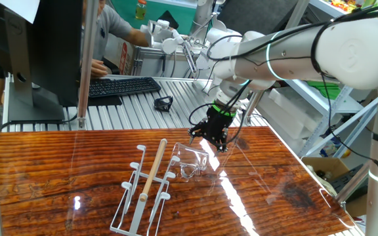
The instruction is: Put the cup on the cup rack
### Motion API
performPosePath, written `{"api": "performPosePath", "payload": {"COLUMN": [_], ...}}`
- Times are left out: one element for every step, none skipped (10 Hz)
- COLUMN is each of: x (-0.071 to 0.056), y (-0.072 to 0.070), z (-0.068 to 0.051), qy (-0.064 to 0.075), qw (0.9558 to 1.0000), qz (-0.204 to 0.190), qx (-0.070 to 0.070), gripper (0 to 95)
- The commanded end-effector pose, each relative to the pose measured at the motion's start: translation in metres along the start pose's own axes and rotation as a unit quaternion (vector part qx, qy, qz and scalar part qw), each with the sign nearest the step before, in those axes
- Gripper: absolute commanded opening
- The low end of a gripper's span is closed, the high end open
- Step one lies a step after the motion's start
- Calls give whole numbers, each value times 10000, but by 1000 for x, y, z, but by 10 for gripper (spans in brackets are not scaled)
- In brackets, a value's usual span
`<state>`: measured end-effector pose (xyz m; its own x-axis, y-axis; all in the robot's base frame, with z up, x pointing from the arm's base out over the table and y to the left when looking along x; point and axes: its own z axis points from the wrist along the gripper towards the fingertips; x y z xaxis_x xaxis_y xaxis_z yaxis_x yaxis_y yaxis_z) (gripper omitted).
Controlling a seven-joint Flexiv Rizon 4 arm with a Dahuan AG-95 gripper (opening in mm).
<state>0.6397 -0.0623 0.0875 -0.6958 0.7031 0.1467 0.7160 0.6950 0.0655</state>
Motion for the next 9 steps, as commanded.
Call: {"api": "performPosePath", "payload": {"x": [2,2,2,2,2,2,2,2,2], "y": [-1,-1,-1,-1,-1,-1,-1,-1,-1], "z": [0,0,0,0,0,0,0,0,0], "qy": [-190,-185,-190,-183,-201,-212,-198,-181,-176], "qw": [9907,9878,9852,9812,9787,9755,9706,9677,9660], "qz": [1340,1542,1702,1921,2041,2190,2400,2514,2574], "qx": [100,99,91,63,47,31,-23,-97,-148], "gripper": [950,950,950,950,950,950,760,760,760]}}
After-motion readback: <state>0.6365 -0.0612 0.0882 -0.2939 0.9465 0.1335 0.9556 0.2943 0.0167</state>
